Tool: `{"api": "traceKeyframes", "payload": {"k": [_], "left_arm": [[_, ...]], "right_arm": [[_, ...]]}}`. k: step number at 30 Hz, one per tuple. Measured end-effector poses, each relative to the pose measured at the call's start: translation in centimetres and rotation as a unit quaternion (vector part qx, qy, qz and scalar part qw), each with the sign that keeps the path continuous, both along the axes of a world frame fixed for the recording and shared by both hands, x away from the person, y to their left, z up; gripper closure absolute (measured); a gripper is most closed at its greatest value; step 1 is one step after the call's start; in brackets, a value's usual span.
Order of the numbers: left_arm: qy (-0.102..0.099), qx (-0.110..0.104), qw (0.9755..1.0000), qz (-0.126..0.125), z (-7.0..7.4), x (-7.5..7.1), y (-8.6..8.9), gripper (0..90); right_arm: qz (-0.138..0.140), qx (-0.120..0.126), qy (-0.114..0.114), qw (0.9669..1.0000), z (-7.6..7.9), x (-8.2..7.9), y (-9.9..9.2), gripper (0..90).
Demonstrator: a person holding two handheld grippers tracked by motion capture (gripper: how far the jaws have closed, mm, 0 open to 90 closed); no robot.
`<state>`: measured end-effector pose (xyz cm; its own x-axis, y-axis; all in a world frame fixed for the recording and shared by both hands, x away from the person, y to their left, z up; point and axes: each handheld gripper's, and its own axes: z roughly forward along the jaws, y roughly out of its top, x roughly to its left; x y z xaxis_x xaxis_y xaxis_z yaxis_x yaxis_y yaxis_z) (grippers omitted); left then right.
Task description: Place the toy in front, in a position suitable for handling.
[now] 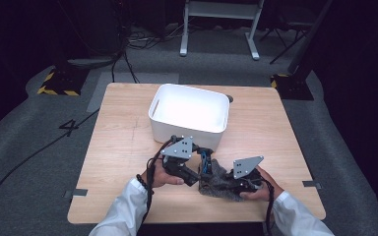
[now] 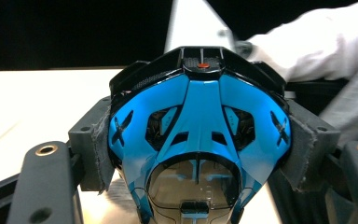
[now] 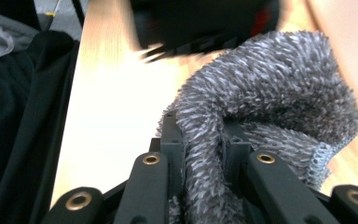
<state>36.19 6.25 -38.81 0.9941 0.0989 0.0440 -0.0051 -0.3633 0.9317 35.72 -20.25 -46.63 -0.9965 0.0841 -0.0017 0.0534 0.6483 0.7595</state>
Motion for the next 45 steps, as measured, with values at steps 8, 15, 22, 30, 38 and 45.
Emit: {"api": "traceKeyframes", "payload": {"k": [8, 15, 22, 30, 38, 45], "left_arm": [[-0.008, 0.019, 0.9964, 0.083, -0.4, 0.4, 0.0, 25.7], [-0.006, 0.043, 0.9937, 0.104, -1.1, 0.5, -0.9, 25.7], [0.009, 0.038, 0.9932, 0.109, -1.8, 0.4, -1.8, 25.7], [0.015, 0.019, 0.9923, 0.122, -1.6, 0.3, -1.5, 25.8], [0.013, 0.004, 0.9926, 0.121, -1.0, 0.2, -0.5, 25.7], [0.019, 0.013, 0.9906, 0.135, -1.6, 0.8, -0.2, 25.7]], "right_arm": [[0.011, 0.044, -0.007, 0.9989, 1.4, -0.9, -0.3, 76.3], [0.04, 0.113, -0.025, 0.9925, 3.8, -2.1, -0.4, 76.3], [0.037, 0.12, -0.029, 0.9917, 3.6, -2.3, 0.4, 76.1], [0.011, 0.065, -0.018, 0.9976, 1.8, -1.9, 1.5, 76.1], [-0.019, -0.005, -0.016, 0.9997, -0.1, -1.0, 1.7, 76.1], [0.016, 0.064, -0.011, 0.9977, 1.9, -1.6, 0.7, 76.0]]}}
